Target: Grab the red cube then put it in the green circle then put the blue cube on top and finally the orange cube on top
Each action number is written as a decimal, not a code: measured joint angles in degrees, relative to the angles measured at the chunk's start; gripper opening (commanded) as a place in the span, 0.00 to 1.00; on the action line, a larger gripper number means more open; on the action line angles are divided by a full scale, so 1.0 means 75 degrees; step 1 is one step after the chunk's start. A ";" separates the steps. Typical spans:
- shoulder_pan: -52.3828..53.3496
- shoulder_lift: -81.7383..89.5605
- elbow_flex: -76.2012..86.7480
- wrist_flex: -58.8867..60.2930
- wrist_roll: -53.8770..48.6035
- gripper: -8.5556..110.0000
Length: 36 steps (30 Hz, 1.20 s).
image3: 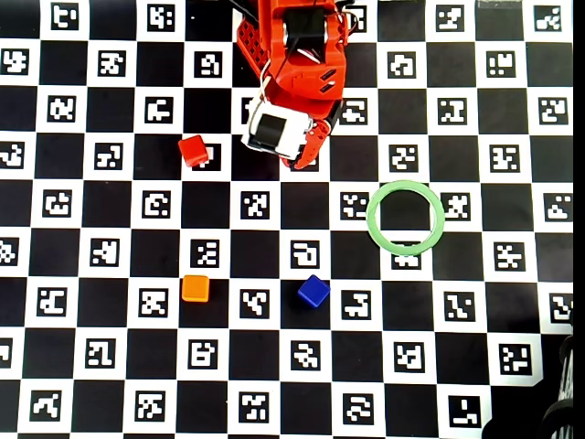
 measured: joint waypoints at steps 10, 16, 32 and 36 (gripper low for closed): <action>0.0809 -0.2672 -0.3832 0.2156 0.2426 0.03; 0.1301 -0.3820 -0.5766 0.3563 0.3434 0.06; 0.3879 -0.4840 -0.7383 0.3891 0.2707 0.27; 0.4711 -0.5098 -0.7383 0.3891 0.2191 0.34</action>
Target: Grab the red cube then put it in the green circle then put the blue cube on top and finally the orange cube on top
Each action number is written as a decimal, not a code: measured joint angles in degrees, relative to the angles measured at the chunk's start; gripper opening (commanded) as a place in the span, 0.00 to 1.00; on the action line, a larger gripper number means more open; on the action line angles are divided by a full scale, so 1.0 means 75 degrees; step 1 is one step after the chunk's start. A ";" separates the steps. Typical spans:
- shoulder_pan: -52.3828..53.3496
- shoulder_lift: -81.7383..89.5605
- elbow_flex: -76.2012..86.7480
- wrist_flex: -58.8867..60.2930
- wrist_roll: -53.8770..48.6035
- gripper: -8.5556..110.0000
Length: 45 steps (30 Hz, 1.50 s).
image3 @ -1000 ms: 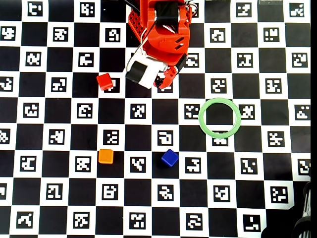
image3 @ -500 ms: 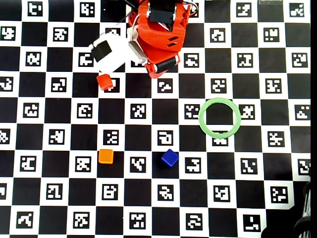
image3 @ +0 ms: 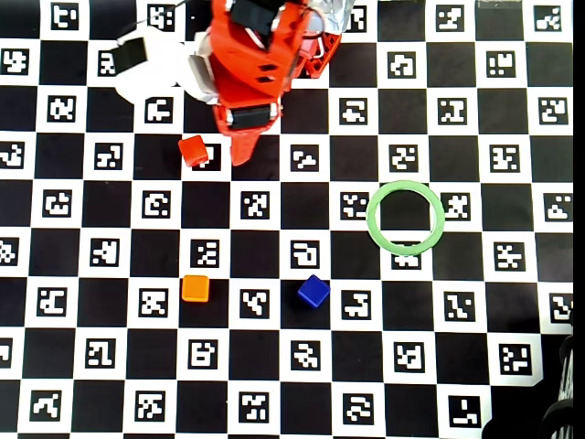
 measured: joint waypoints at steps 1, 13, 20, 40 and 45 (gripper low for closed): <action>0.0176 -0.0070 0.0000 0.0000 -0.0141 0.35; 0.1383 -0.0246 0.0469 0.0000 -0.0281 0.43; 0.1383 -0.0246 0.1500 -0.0316 0.0012 0.44; 0.1980 -0.0750 0.5074 -0.4441 -0.0586 0.46; 0.1980 -0.0809 0.5508 -0.5004 -0.0609 0.46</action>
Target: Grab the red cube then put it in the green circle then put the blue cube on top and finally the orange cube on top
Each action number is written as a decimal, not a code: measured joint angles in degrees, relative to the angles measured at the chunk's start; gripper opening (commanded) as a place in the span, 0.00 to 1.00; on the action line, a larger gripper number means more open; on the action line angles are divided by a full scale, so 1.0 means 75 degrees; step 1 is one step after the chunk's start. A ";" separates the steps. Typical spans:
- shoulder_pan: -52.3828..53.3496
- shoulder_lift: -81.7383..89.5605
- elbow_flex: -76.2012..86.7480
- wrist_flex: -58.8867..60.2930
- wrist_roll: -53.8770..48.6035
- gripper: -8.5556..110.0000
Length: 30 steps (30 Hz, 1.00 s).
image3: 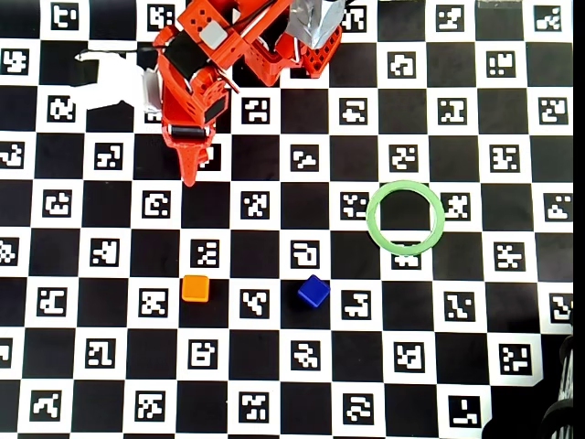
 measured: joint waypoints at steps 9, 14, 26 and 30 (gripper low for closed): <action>0.0000 -0.0246 0.0316 -0.0727 0.0000 0.46; 0.0000 -0.0387 0.0410 -0.0984 -0.0094 0.46; 0.0000 -0.0750 0.0410 -0.1324 -0.0094 0.46; 0.0000 -0.0750 0.0410 -0.1324 -0.0094 0.46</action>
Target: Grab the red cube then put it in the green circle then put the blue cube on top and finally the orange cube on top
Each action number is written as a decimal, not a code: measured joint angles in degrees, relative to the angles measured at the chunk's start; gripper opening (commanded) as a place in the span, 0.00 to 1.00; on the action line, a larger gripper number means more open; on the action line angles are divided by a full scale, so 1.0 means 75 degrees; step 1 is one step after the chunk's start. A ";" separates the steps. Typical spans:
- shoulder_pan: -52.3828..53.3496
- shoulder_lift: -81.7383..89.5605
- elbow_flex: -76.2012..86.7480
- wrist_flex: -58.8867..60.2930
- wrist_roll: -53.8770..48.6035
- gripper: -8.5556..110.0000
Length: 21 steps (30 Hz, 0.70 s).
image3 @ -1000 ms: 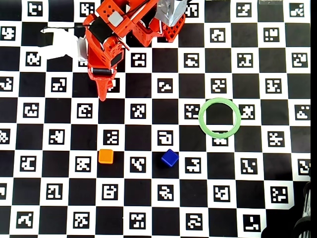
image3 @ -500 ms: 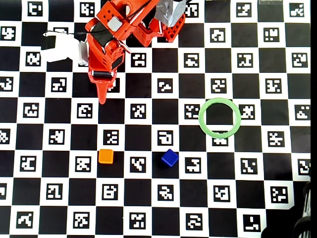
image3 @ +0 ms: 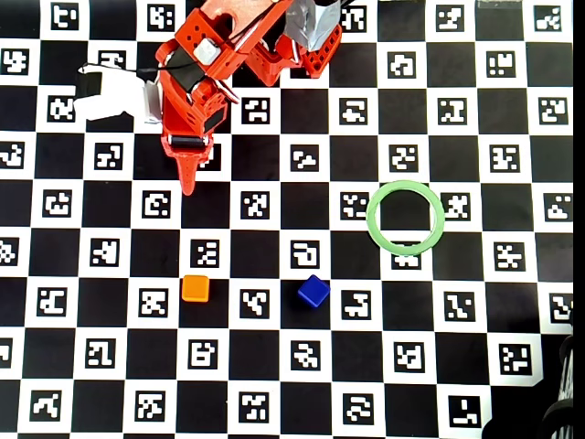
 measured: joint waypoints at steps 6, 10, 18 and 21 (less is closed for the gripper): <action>0.0000 0.0000 0.0000 0.0000 0.0000 0.46; 0.0000 0.0000 0.0000 0.0000 0.0000 0.46; 0.0000 0.0000 0.0000 -0.0082 -0.0281 0.46; -0.0070 -0.0035 0.0000 -0.0152 -0.0398 0.46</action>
